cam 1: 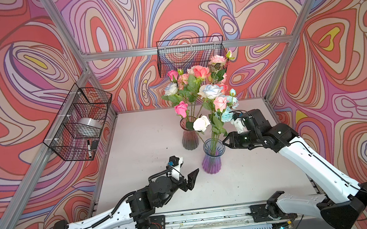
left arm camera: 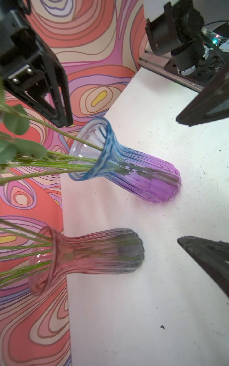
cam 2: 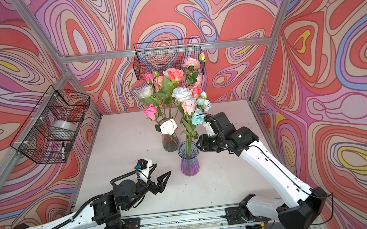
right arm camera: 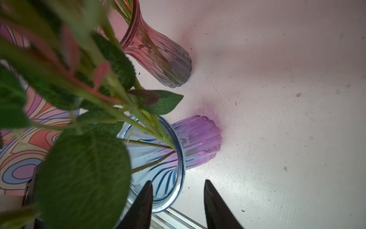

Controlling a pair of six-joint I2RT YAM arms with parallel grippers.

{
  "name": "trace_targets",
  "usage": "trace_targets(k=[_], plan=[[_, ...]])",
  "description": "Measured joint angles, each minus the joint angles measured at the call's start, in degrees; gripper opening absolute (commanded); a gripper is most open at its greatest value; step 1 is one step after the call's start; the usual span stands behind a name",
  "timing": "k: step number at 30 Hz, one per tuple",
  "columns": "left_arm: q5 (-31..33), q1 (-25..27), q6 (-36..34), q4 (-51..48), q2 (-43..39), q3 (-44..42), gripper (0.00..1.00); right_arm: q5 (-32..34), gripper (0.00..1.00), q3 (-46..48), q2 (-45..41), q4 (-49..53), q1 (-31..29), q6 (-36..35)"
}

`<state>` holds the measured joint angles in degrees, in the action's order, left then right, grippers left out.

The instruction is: Arrange the flowers into the vase

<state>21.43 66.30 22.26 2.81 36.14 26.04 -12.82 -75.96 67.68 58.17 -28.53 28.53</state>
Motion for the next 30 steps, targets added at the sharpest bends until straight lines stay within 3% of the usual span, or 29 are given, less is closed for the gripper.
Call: trace_targets(k=[6, 8, 9, 13, 18, 21, 25, 27, 30], plan=[[5.53, 0.00, 1.38, -19.17, -3.67, 16.35, 0.89, 4.37, 0.53, -5.07, -4.35, 3.65, 0.00, -0.50], [7.91, 0.00, 3.23, -27.56, -2.97, 24.61, 0.88, 7.15, 0.74, -5.25, -7.30, 3.87, 0.00, -0.83], [8.96, 0.00, 4.07, -30.49, -2.67, 27.54, 0.98, 8.41, 0.96, -5.03, -8.76, 3.80, 0.00, -0.83], [14.51, 0.00, 7.19, -43.98, -1.09, 36.83, 1.00, 16.41, 0.98, -0.59, -16.37, 0.55, -0.02, -0.76], [26.29, -0.02, 13.86, -56.72, 3.65, 39.21, 1.00, 28.06, 0.98, 9.79, -24.11, -6.73, -0.02, 2.51], [33.42, -0.04, 10.82, -53.44, 3.21, 31.82, 1.00, 35.21, 0.98, 17.92, -25.79, -12.70, -0.02, 1.33], [37.57, -1.36, -5.29, -34.07, -1.25, 13.57, 1.00, 41.72, 0.98, 30.05, -26.08, -26.21, 0.00, -7.26], [36.70, -5.57, -11.08, -26.08, -3.34, 6.88, 1.00, 43.67, 0.98, 36.54, -26.05, -35.36, 0.00, -14.19], [33.53, -16.15, -14.80, -18.18, -4.66, 2.45, 1.00, 44.57, 0.98, 44.09, -24.50, -49.03, 0.61, -24.11]])
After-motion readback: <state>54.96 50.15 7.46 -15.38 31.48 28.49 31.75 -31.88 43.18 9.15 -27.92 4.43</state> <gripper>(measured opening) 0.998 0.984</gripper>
